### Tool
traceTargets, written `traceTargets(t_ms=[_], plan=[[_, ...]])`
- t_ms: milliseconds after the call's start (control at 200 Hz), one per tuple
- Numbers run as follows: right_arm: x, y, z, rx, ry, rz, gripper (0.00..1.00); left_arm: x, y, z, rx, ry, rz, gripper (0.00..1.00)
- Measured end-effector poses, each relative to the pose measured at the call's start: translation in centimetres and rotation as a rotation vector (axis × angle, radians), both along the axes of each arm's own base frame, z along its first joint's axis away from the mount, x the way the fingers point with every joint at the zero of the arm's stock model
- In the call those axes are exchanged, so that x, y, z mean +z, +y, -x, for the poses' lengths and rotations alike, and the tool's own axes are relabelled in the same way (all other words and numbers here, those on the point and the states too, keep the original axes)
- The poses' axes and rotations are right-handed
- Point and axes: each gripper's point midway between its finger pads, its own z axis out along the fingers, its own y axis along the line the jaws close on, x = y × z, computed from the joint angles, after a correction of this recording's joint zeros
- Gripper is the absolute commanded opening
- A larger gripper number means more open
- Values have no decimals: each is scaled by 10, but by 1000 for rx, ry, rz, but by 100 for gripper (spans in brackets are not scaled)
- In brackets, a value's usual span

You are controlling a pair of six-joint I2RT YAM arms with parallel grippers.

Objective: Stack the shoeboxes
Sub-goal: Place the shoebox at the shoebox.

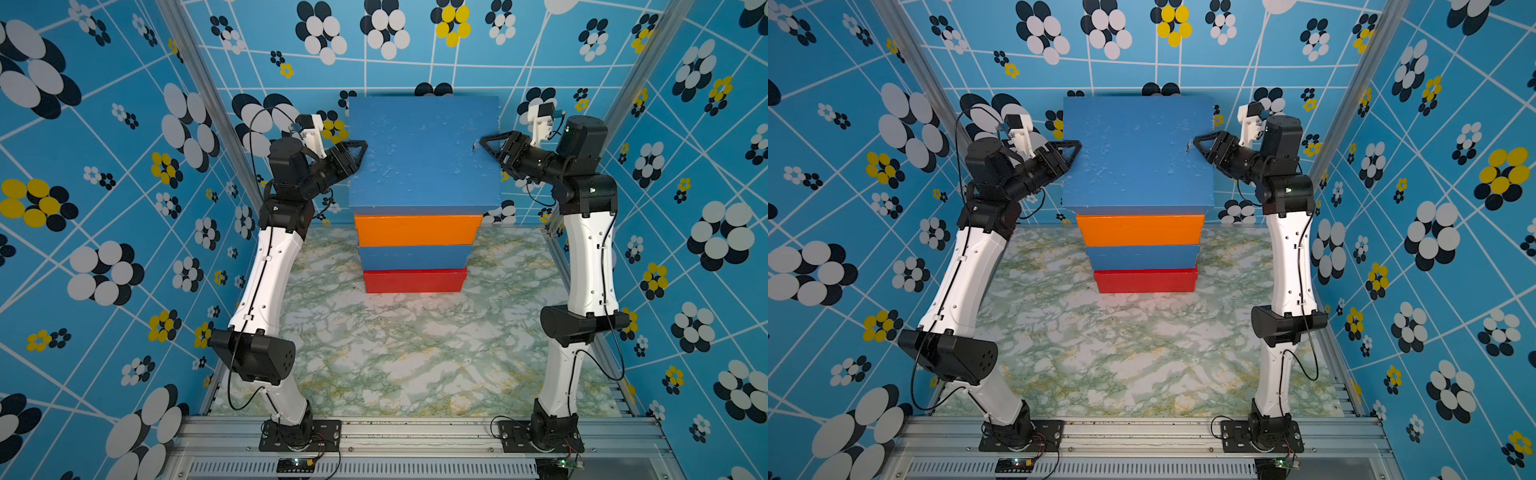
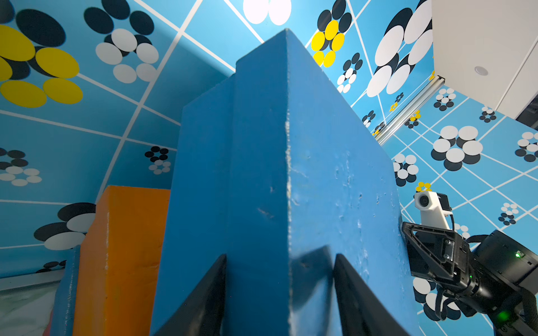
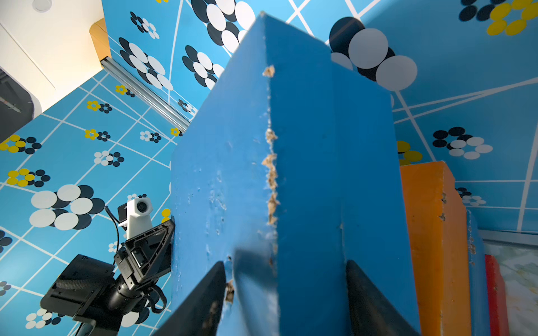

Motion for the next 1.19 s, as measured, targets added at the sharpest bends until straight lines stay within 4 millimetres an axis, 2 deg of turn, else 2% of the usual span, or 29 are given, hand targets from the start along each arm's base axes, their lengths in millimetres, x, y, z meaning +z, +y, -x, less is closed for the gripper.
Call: traceTargets(t_ms=[250, 1010, 1195], plan=[[-10, 0, -14, 4, 17, -17, 66, -9, 2, -9, -6, 26, 5, 58], [-23, -1, -24, 10, 55, -28, 66, -21, 8, -22, -27, 58, 10, 58], [-29, -8, -35, 4, 64, -42, 70, -28, 6, -27, -42, 74, 7, 63]])
